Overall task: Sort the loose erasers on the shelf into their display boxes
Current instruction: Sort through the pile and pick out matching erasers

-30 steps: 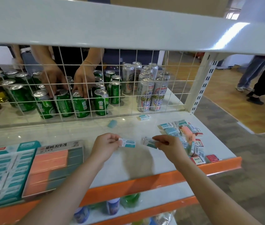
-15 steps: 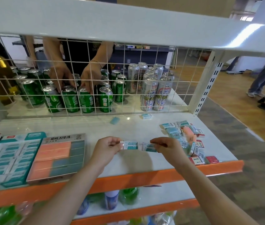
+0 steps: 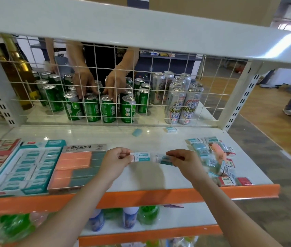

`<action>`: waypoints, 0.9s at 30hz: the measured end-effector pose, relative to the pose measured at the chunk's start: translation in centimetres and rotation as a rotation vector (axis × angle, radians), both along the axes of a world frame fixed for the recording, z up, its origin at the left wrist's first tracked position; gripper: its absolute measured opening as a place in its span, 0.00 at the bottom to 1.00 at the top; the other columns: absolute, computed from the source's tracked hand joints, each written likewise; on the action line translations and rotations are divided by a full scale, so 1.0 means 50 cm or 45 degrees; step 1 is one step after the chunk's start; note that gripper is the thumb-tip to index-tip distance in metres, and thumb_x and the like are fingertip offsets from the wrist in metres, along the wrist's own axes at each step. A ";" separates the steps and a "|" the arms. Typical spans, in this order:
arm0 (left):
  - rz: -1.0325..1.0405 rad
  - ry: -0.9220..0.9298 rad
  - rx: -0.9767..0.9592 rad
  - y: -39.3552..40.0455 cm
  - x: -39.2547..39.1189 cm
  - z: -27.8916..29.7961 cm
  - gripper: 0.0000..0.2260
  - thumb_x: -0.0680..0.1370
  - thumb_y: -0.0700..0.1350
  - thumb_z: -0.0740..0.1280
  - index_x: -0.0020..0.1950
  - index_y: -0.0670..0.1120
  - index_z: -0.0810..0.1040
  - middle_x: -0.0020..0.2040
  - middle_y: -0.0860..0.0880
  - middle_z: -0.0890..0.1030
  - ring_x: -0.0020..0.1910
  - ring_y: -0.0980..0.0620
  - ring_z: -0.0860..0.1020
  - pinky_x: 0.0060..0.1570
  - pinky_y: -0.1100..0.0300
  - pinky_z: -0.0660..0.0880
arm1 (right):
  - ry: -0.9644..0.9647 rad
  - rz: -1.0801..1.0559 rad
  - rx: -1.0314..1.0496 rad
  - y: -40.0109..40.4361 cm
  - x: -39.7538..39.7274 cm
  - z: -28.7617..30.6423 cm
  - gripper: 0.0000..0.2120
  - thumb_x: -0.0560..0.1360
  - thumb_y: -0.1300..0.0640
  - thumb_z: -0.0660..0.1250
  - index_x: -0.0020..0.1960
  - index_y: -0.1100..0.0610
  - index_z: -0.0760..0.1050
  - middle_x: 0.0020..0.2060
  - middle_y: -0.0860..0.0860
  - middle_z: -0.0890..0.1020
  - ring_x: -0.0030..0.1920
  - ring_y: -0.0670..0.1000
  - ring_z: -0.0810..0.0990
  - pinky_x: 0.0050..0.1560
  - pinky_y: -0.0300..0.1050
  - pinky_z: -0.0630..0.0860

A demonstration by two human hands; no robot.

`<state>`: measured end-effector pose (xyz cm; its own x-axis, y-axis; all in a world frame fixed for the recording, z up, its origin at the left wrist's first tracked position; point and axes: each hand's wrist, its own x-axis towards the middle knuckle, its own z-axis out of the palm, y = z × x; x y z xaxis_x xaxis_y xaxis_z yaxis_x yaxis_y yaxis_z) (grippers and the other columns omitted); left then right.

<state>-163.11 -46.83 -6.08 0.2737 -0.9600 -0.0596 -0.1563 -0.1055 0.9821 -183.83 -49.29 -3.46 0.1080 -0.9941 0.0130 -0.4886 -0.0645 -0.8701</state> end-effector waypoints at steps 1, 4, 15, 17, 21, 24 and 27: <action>0.003 -0.013 -0.001 0.003 0.012 0.003 0.07 0.75 0.33 0.67 0.45 0.45 0.78 0.41 0.48 0.79 0.40 0.54 0.77 0.40 0.69 0.74 | -0.004 0.000 -0.001 0.001 0.013 0.002 0.10 0.75 0.66 0.63 0.53 0.60 0.80 0.36 0.43 0.77 0.36 0.40 0.73 0.33 0.23 0.68; 0.017 -0.099 -0.006 0.011 0.053 0.009 0.08 0.74 0.34 0.67 0.43 0.47 0.78 0.41 0.49 0.79 0.42 0.53 0.77 0.44 0.65 0.74 | -0.026 0.006 0.000 0.005 0.057 0.005 0.10 0.75 0.66 0.63 0.53 0.60 0.80 0.36 0.43 0.78 0.36 0.40 0.73 0.33 0.23 0.69; 0.055 -0.287 -0.045 0.048 0.285 0.020 0.06 0.74 0.34 0.67 0.47 0.44 0.78 0.40 0.52 0.78 0.41 0.55 0.75 0.39 0.69 0.71 | -0.116 0.016 0.014 0.023 0.297 -0.006 0.09 0.75 0.67 0.63 0.51 0.61 0.80 0.36 0.45 0.78 0.35 0.41 0.74 0.32 0.24 0.69; 0.069 -0.319 -0.058 0.053 0.331 0.021 0.06 0.74 0.35 0.67 0.47 0.45 0.78 0.41 0.52 0.78 0.42 0.56 0.75 0.40 0.69 0.70 | -0.114 0.021 -0.006 0.025 0.341 -0.007 0.09 0.75 0.66 0.63 0.51 0.60 0.80 0.36 0.44 0.78 0.35 0.41 0.75 0.33 0.24 0.70; 0.107 -0.337 -0.062 0.065 0.418 0.024 0.06 0.75 0.36 0.67 0.48 0.46 0.78 0.41 0.51 0.78 0.42 0.55 0.76 0.39 0.68 0.71 | -0.110 0.071 -0.015 0.027 0.425 -0.008 0.09 0.75 0.67 0.63 0.51 0.62 0.80 0.39 0.48 0.79 0.36 0.42 0.76 0.35 0.28 0.71; 0.115 -0.373 -0.039 0.078 0.474 0.023 0.07 0.76 0.36 0.66 0.50 0.45 0.78 0.43 0.49 0.78 0.43 0.53 0.76 0.37 0.69 0.70 | -0.053 0.142 -0.027 0.029 0.481 -0.009 0.09 0.74 0.69 0.63 0.52 0.63 0.79 0.36 0.48 0.79 0.31 0.40 0.75 0.29 0.27 0.69; 0.089 -0.479 -0.048 0.095 0.517 0.022 0.07 0.76 0.36 0.66 0.50 0.47 0.78 0.43 0.52 0.77 0.44 0.56 0.75 0.39 0.72 0.69 | -0.002 0.188 -0.022 0.034 0.527 -0.015 0.11 0.74 0.68 0.63 0.52 0.61 0.80 0.39 0.49 0.80 0.36 0.44 0.76 0.33 0.29 0.70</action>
